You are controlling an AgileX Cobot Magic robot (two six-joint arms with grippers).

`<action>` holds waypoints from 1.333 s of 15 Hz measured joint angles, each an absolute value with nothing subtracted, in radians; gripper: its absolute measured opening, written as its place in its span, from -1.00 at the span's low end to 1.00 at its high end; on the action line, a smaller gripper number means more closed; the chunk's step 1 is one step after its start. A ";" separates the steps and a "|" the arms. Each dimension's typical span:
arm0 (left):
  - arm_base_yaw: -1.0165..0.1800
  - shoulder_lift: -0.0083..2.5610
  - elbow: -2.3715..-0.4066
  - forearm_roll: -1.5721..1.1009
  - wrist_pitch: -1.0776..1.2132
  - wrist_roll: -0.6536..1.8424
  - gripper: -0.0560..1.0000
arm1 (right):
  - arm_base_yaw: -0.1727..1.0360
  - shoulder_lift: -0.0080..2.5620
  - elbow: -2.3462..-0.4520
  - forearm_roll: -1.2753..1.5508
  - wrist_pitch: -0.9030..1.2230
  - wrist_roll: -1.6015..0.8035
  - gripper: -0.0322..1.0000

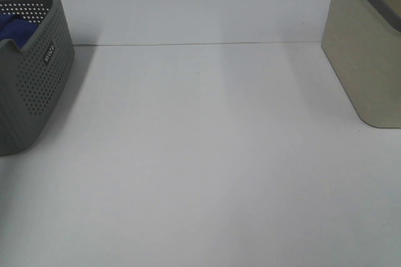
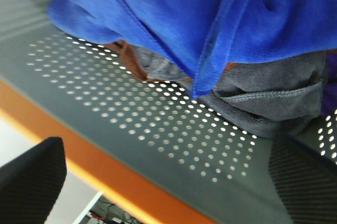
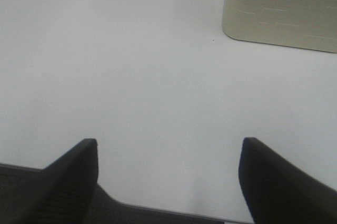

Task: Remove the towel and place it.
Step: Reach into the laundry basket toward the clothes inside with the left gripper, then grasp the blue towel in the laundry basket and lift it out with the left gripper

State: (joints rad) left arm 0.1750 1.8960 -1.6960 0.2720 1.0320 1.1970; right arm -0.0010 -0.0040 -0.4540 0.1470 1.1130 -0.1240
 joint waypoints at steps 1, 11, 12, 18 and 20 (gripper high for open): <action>0.182 1.930 -1.696 0.275 1.025 1.201 0.98 | -0.001 -0.004 -0.454 0.147 1.113 -0.124 0.48; 0.184 2.147 -1.697 0.279 0.931 1.233 0.86 | -0.001 -0.004 -0.454 0.147 1.113 -0.124 0.48; 0.184 2.147 -1.697 0.279 0.931 1.233 0.68 | -0.001 -0.004 -0.454 0.147 1.113 -0.124 0.48; 0.184 2.148 -1.697 0.280 0.934 1.215 -0.89 | -0.001 -0.004 -0.454 0.147 1.113 -0.124 0.48; 0.184 2.148 -1.697 0.280 0.934 1.200 -0.89 | -0.001 -0.004 -0.454 0.147 1.113 -0.124 0.48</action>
State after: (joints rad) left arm 0.1840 2.1480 -1.6970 0.2800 0.9340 1.2000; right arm -0.0010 -0.0040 -0.4540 0.1470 1.1130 -0.1240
